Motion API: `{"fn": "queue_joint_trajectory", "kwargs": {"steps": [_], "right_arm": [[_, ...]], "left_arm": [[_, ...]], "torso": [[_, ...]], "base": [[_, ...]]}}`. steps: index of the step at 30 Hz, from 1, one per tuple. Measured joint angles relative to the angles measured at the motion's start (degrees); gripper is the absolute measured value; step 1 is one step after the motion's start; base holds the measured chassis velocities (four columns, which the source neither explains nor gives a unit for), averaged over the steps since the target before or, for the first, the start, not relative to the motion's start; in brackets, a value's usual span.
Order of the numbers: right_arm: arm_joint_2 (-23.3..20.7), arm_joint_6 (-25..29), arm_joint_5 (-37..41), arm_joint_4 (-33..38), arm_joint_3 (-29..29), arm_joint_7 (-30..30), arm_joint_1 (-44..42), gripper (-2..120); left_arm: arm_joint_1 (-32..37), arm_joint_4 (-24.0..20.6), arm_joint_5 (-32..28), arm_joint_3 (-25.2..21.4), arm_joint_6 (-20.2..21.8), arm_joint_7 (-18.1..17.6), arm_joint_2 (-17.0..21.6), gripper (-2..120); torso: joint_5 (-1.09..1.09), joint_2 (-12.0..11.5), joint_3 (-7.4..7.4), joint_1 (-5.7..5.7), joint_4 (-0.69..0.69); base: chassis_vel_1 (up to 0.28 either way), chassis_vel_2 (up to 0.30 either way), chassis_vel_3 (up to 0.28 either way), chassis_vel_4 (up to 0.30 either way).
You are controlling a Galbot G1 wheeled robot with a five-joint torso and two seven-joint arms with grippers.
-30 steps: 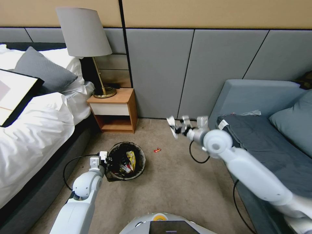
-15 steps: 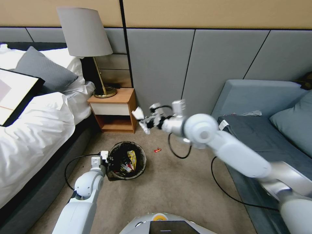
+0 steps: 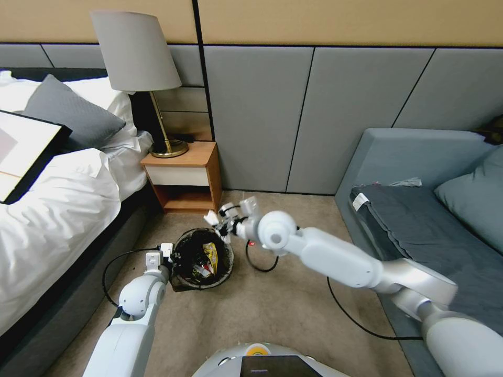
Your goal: Pick up the trash bin, then pick up the garbage from the floor and place it into the trash bin.
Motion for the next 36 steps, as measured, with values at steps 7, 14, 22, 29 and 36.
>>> {"fn": "queue_joint_trajectory", "kwargs": {"steps": [7, 14, 22, 29, 36], "right_arm": [[3.6, 2.0, -1.1, -3.5, -0.9, 1.9, -2.1, 0], [5.0, 2.2, -1.0, -4.6, -0.8, 2.0, -2.1, 0], [6.6, 2.2, -1.1, -6.8, -1.1, 2.3, -1.3, 15], [6.3, 2.4, -1.2, -7.3, 0.3, 2.6, -1.5, 41], [6.0, 2.5, -1.2, -7.3, 1.2, 2.6, -1.7, 64]], "left_arm": [[0.1, 0.2, -0.2, -0.4, 0.0, 0.0, 0.0, 0], [-0.1, 0.6, 0.1, -0.2, 0.0, 0.0, -0.6, 0], [0.0, 0.9, 0.2, -0.3, 0.0, 0.1, -0.5, 0], [-0.1, 1.1, 0.2, -0.3, 0.0, -0.1, -0.6, 0], [-0.1, 1.1, 0.2, -0.1, 0.0, -0.1, -0.6, 0]], "torso": [[0.00, 0.0, 0.00, 0.00, 0.00], [0.01, 0.0, 0.00, 0.00, -0.02], [0.02, 0.0, 0.00, 0.00, -0.01], [0.02, 0.0, 0.00, 0.00, -0.01], [0.03, 0.0, 0.00, 0.00, 0.00]], "base": [[0.000, 0.000, 0.000, 0.000], [0.000, 0.000, 0.000, 0.000], [0.000, 0.000, 0.000, 0.000], [0.000, 0.000, 0.000, 0.000], [0.000, 0.000, 0.000, 0.000]]}}
